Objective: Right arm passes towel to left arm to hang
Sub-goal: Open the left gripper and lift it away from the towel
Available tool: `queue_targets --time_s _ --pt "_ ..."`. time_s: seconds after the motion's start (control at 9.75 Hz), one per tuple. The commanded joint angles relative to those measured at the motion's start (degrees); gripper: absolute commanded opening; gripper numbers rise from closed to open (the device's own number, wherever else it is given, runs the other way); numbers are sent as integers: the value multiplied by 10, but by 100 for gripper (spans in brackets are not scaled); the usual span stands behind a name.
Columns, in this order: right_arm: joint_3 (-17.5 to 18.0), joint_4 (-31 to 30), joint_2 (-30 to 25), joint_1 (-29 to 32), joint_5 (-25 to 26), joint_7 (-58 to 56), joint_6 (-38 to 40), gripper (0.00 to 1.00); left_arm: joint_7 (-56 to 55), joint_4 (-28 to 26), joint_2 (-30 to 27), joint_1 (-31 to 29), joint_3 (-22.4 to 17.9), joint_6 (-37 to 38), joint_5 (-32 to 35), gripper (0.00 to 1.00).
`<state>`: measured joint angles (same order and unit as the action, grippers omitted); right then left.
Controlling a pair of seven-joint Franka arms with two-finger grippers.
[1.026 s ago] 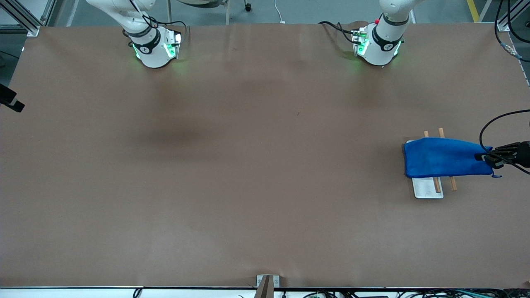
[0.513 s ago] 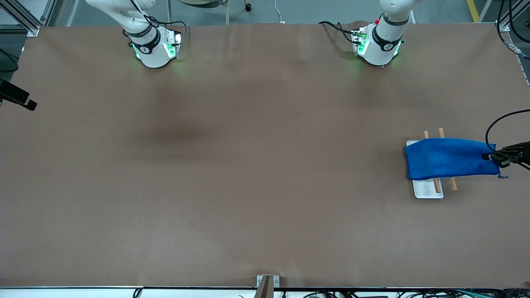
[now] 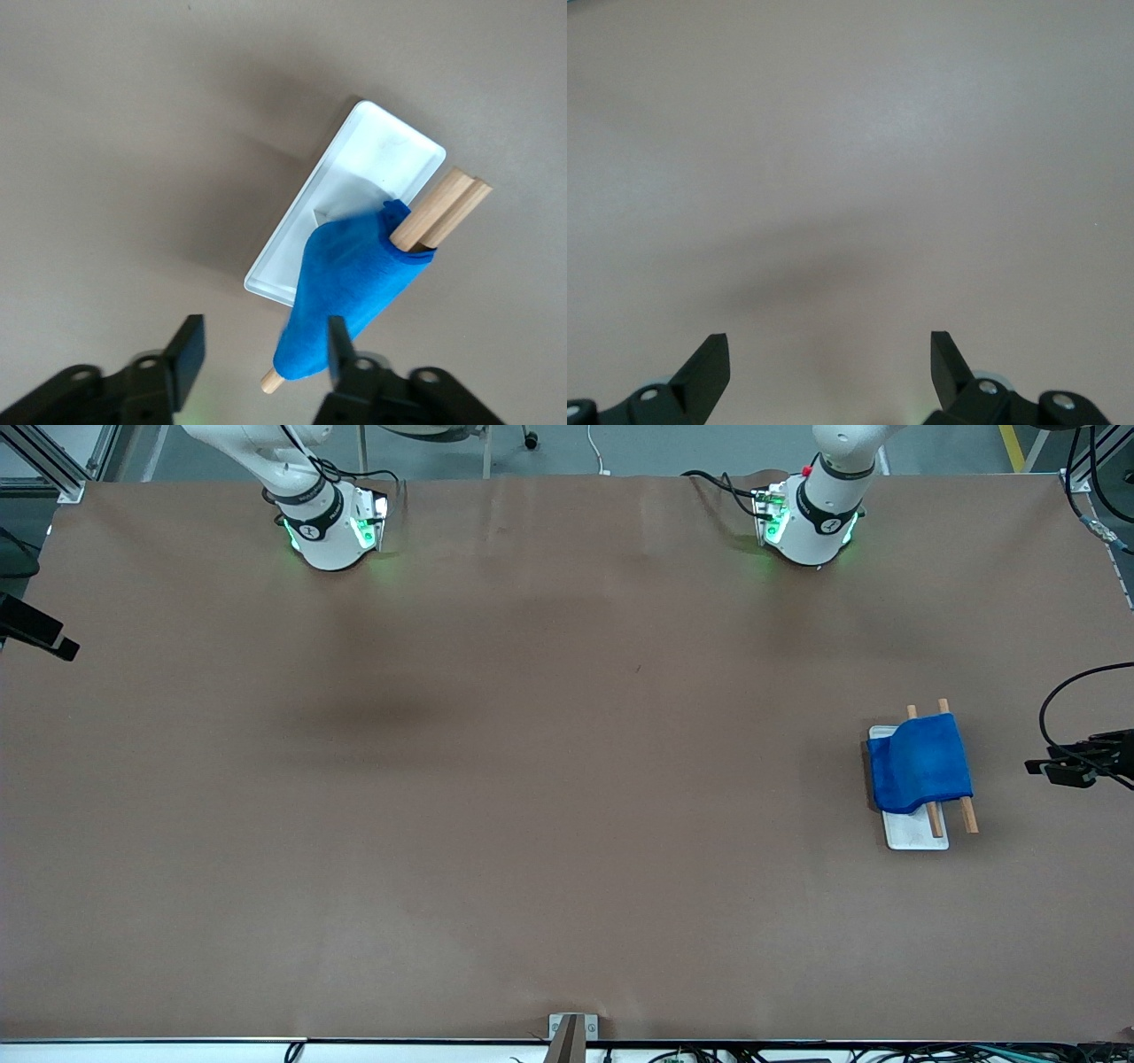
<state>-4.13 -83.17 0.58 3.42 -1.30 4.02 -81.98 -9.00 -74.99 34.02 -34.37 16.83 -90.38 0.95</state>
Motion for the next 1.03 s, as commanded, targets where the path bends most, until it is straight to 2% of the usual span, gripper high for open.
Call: queue_targets --time_s 0.0,0.51,0.92 --pt "-2 33 -1 2 11 -24 45 100 -1 -9 -37 4 5 7 15 100" --pt "-2 29 -1 0 10 -21 46 100 -1 -8 -121 3 62 37 15 100" --pt "-2 26 -1 0 9 -19 43 100 6 -8 -179 3 128 53 15 100"
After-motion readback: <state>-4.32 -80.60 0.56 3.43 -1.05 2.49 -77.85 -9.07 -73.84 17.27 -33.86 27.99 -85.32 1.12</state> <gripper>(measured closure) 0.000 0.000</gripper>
